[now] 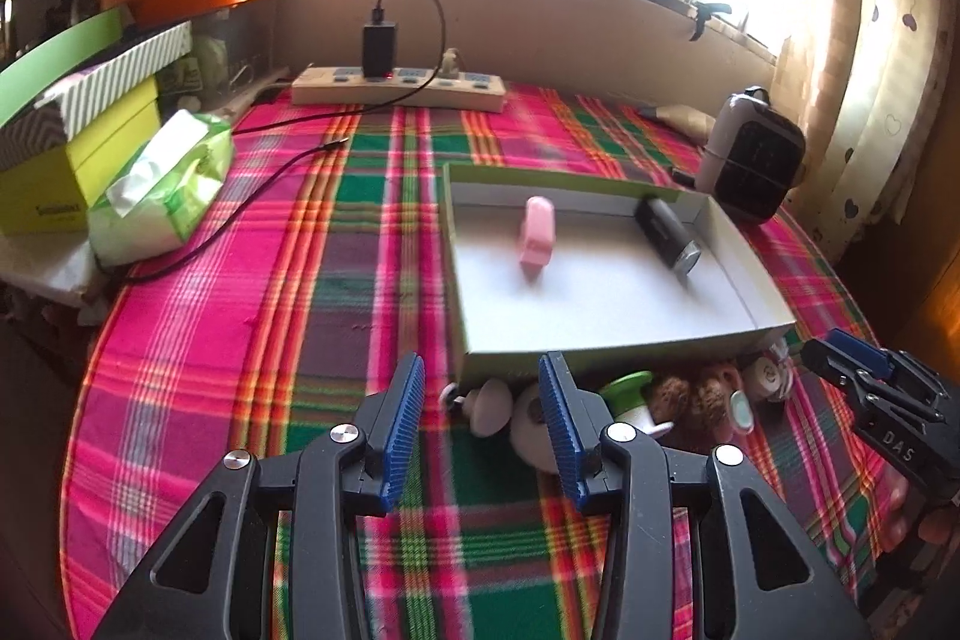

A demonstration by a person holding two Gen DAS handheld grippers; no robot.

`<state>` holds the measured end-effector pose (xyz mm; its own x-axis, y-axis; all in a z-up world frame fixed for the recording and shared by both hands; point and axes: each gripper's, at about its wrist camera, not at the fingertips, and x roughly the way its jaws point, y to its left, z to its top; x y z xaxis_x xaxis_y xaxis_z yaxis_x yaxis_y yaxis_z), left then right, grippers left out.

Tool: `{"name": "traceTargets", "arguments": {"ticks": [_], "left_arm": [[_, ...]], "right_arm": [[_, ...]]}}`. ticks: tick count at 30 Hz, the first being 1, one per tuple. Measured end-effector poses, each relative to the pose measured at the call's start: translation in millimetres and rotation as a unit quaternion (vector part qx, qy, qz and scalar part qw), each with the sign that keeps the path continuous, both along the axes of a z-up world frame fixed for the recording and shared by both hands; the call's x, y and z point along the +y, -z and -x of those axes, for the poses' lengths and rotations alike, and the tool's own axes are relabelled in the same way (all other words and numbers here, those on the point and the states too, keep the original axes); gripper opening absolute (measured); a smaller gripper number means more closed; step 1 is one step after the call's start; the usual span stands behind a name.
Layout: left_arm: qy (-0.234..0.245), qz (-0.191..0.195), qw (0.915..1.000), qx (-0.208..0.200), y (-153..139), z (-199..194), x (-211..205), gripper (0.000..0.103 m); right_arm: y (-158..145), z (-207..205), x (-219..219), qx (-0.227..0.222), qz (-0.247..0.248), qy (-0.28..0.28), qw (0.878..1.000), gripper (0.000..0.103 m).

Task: Organize objects
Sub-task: 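Lift both tools out of the box and back toward the items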

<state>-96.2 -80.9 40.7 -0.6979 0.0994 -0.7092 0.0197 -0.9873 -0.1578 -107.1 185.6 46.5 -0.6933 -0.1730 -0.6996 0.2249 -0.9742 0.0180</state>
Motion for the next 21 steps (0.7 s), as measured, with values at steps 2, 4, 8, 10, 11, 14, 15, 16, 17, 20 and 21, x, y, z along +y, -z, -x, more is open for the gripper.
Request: {"name": "traceTargets", "arguments": {"ticks": [2, 4, 8, 10, 11, 14, 15, 16, 17, 20, 21], "left_arm": [[-0.005, -0.001, 1.0, -0.005, 5, -3, -4, 0.038], [-0.004, -0.003, 0.9999, -0.01, 10, -7, -6, 0.038], [0.004, 0.005, 0.9998, -0.017, 18, -15, -7, 0.039], [0.005, -0.001, 0.9998, -0.017, 20, -17, -9, 0.039], [0.003, -0.004, 0.9998, -0.019, 22, -17, -9, 0.039], [0.005, -0.004, 0.9997, -0.024, 25, -16, -8, 0.039], [0.007, -0.005, 0.9996, -0.025, 25, -15, -7, 0.039], [0.009, -0.004, 0.9996, -0.026, 25, -15, -6, 0.039], [0.01, -0.005, 0.9996, -0.025, 25, -14, -5, 0.039], [0.019, -0.004, 0.9994, -0.027, 27, -12, -1, 0.039], [0.02, -0.004, 0.9994, -0.029, 27, -11, 0, 0.039]], "right_arm": [[4, -3, 5, -0.006, 0.005, 0.003, 1.0, 0.044], [7, -6, 9, -0.008, 0.006, 0.004, 1.0, 0.044], [13, -9, 16, -0.016, 0.003, 0.01, 1.0, 0.044], [15, -9, 19, -0.018, 0.006, 0.015, 1.0, 0.044], [17, -9, 21, -0.021, 0.008, 0.017, 1.0, 0.044], [23, -7, 21, -0.03, 0.009, 0.016, 0.999, 0.044], [25, -6, 21, -0.032, 0.007, 0.016, 0.999, 0.044], [25, -6, 21, -0.033, 0.007, 0.016, 0.999, 0.044], [26, -4, 21, -0.036, 0.008, 0.018, 0.999, 0.044], [29, -1, 21, -0.044, 0.011, 0.016, 0.999, 0.044], [30, 1, 20, -0.045, 0.01, 0.015, 0.999, 0.044]]}}
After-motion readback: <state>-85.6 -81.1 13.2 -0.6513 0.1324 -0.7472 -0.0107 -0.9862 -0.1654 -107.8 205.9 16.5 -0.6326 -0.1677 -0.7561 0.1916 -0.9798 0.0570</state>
